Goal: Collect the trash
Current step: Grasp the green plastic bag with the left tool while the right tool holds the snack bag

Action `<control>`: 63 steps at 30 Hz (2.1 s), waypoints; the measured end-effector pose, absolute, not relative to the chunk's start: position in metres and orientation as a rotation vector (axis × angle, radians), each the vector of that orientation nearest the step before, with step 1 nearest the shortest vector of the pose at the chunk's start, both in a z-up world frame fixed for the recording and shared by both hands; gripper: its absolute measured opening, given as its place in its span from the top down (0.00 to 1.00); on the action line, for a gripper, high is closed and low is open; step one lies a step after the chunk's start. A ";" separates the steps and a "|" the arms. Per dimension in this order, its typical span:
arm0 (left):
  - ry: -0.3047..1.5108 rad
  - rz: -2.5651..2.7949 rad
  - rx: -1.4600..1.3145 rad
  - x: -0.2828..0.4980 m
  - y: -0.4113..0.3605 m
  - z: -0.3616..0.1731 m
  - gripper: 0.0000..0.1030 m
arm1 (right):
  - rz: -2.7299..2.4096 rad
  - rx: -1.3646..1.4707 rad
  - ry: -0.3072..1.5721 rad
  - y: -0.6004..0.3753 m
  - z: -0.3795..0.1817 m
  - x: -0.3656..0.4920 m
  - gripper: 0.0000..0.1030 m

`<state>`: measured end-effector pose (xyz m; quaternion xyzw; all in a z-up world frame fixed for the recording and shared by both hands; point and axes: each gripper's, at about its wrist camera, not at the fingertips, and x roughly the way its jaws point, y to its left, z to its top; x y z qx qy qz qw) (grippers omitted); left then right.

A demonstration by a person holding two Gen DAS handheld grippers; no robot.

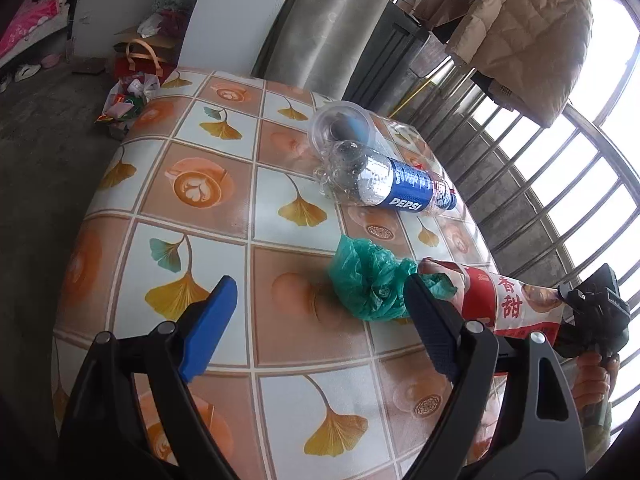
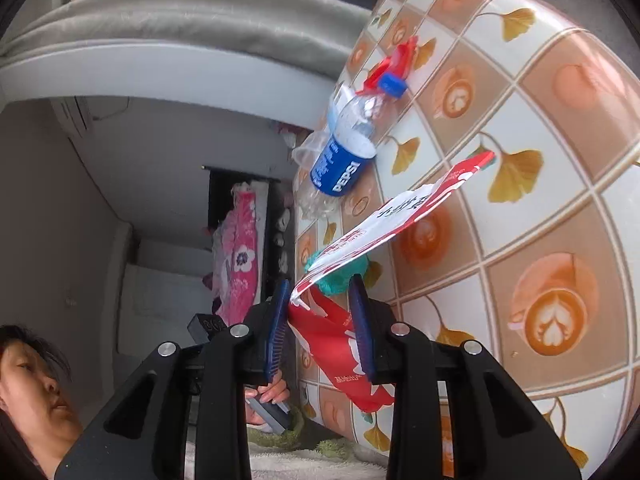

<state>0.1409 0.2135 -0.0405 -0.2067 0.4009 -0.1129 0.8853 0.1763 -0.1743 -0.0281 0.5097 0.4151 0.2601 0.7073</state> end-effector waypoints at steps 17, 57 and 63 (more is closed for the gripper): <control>0.932 -0.281 -0.490 0.170 0.179 -0.058 0.37 | 0.490 1.231 0.890 -0.224 -0.062 0.152 0.70; 0.856 -0.233 -0.346 0.188 0.134 -0.038 0.64 | 0.538 1.282 0.859 -0.219 -0.075 0.157 0.70; 0.825 -0.232 -0.320 0.181 0.135 -0.027 0.64 | 0.550 1.282 0.846 -0.218 -0.071 0.158 0.70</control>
